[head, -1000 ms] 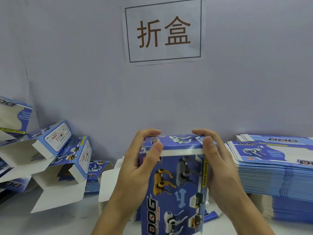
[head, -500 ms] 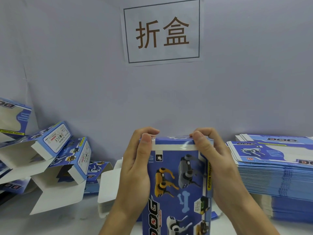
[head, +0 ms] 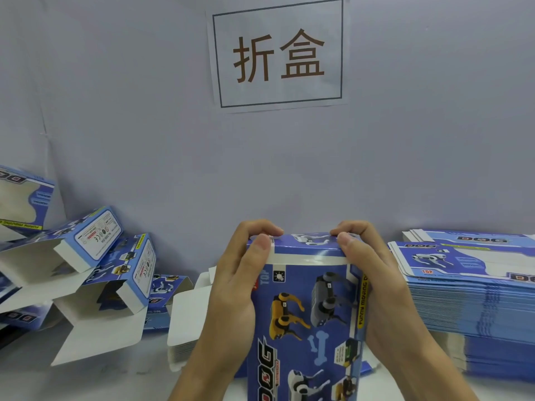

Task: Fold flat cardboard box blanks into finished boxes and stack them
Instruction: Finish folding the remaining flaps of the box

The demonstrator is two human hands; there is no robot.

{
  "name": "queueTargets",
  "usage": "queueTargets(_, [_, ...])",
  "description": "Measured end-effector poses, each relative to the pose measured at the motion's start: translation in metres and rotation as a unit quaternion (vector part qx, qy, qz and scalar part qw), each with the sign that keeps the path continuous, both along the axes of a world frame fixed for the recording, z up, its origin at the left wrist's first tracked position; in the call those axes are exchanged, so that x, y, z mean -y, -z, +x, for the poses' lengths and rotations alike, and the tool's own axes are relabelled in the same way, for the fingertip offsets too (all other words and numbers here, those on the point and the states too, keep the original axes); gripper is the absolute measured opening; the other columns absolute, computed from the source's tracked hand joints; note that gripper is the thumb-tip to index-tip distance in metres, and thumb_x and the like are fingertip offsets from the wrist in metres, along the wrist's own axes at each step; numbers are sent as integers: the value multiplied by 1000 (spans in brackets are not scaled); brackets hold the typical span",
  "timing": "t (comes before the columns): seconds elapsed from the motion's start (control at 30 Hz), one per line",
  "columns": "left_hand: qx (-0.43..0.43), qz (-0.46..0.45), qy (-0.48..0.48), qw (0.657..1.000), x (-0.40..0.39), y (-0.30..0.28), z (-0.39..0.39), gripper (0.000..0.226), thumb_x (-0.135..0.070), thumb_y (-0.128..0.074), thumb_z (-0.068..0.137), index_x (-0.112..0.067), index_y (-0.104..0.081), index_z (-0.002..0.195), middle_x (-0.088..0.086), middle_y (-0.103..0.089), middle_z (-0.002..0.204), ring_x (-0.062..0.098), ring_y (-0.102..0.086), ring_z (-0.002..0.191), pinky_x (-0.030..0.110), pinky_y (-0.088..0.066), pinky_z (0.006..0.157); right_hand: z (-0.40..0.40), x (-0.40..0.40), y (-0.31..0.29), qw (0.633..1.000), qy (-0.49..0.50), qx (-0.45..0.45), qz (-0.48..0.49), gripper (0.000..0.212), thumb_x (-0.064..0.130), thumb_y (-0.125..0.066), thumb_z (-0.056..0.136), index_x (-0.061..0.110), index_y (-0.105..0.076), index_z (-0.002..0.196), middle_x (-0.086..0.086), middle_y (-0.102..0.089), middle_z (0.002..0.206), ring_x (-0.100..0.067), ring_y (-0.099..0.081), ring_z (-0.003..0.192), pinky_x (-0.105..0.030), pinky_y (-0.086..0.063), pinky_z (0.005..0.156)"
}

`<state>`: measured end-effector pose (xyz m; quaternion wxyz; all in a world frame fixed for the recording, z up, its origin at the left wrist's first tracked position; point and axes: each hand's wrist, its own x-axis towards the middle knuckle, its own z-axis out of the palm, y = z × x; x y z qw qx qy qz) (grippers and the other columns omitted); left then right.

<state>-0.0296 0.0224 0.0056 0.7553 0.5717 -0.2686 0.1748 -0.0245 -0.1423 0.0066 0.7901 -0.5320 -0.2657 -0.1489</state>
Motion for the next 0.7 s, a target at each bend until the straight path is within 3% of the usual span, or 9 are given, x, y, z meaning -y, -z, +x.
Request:
queueTargets(0.1, [11,3,-6,1000,-4,-1,-1,29,-54,-59,82,-30,-65,97,5,-74,97,29,-75,90,34,-61,60,0,1,1,1000,-13,-1,-5,35,46,-75,72,23,-58,93,-6,-73,86,-31,-75,81,-36,-59,57])
queueTargets(0.2, [16,1,-9,1000,-2,-6,-2,28,-52,-61,82,-27,-66,92,6,-74,89,28,-76,85,33,-61,58,-2,2,-1,1000,-28,2,-8,50,55,-85,66,23,-59,94,-5,-73,89,-31,-75,84,-36,-59,58])
queueTargets(0.37, [22,13,-20,999,1,-10,-4,23,-51,-62,89,-28,-65,90,8,-72,82,27,-75,77,30,-58,54,-3,4,-1,999,-32,-3,-12,56,59,-85,63,22,-58,95,-7,-72,91,-33,-75,85,-38,-60,59])
queueTargets(0.47, [30,12,-19,999,0,-6,-4,25,-52,-60,82,-29,-65,92,6,-73,88,28,-75,84,31,-59,55,-3,2,-1,1000,-23,-5,-8,56,59,-86,61,23,-59,94,-6,-72,89,-31,-75,84,-37,-59,59])
queueTargets(0.6, [17,-12,11,1000,-6,2,-1,22,-50,-65,87,-29,-68,94,-2,-73,105,29,-74,96,34,-62,62,-2,-1,0,1000,-18,-14,-3,43,50,-82,67,23,-60,92,-9,-73,91,-33,-75,84,-36,-59,61])
queueTargets(0.7, [20,-17,40,999,-9,3,1,33,-54,-72,80,-26,-69,98,-4,-70,115,29,-71,106,34,-61,68,-2,1,0,1000,-25,-18,2,39,46,-80,68,22,-61,92,-12,-73,91,-35,-74,85,-39,-60,61])
